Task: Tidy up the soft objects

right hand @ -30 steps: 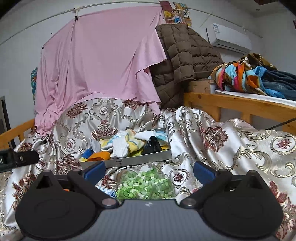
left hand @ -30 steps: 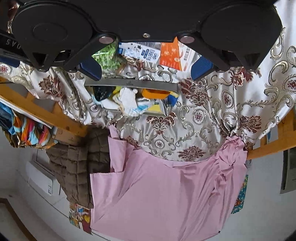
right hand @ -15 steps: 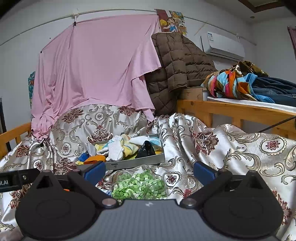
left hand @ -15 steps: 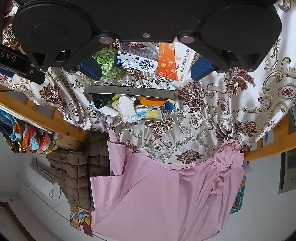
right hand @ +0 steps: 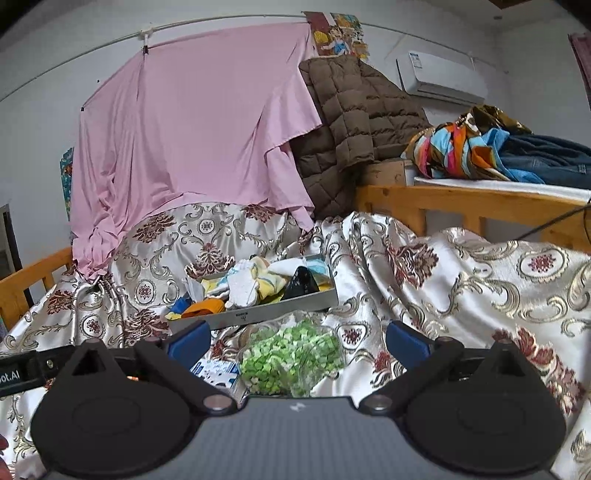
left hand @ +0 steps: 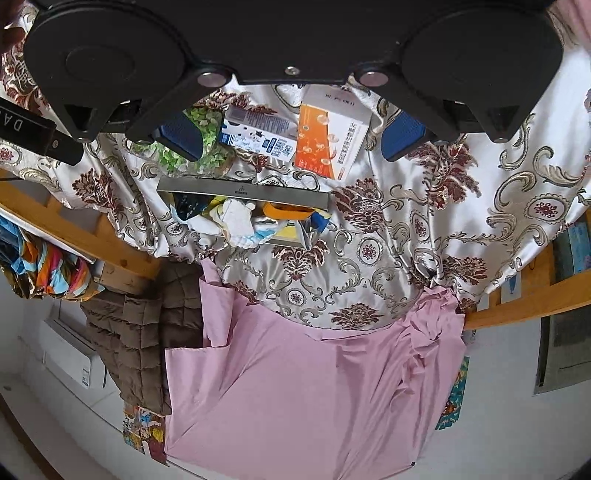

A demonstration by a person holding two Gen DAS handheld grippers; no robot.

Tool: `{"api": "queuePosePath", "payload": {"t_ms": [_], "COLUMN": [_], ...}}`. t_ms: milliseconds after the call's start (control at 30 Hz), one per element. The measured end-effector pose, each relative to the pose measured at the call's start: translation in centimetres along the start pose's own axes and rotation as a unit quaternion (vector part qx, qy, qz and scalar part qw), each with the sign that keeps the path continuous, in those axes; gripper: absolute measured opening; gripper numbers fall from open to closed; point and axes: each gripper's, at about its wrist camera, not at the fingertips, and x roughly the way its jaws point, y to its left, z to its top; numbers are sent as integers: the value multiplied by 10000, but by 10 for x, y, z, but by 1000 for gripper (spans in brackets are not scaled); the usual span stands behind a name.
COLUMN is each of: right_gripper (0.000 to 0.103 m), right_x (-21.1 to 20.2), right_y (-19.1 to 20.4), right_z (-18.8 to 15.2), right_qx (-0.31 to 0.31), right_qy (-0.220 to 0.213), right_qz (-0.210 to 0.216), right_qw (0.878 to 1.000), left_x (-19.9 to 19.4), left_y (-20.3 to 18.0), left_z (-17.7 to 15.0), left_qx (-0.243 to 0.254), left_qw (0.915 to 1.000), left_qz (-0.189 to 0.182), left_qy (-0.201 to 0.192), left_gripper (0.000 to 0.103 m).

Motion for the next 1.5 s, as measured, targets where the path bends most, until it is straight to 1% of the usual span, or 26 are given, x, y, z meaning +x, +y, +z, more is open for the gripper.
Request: {"api": "queuePosePath", "payload": {"t_ms": [200,400,667,1300,1500], "right_gripper": [103,103,103,103,103], "right_x": [-3,-10,-15,-17,-13], "right_y": [5,12,20,26,27], "right_z": [-6,-11,-16,-20,-22], "right_qx": [-30,-114,-242,-333,-396], "right_qy": [298,354,399,494,617], "right_qz": [57,83,78,80,59], "right_qw": [9995,9993,9989,9982,9973], "left_x": [-5,-11,-21,-25,-25], "left_y": [6,10,8,8,8], "left_z": [-2,-6,-15,-17,-19], "left_qx": [1,-40,114,111,144], "left_qw": [9999,9994,9993,9992,9990], "left_qz": [155,327,343,371,406], "left_qy": [-13,56,94,88,147], "left_gripper": [102,102,102,102,102]}}
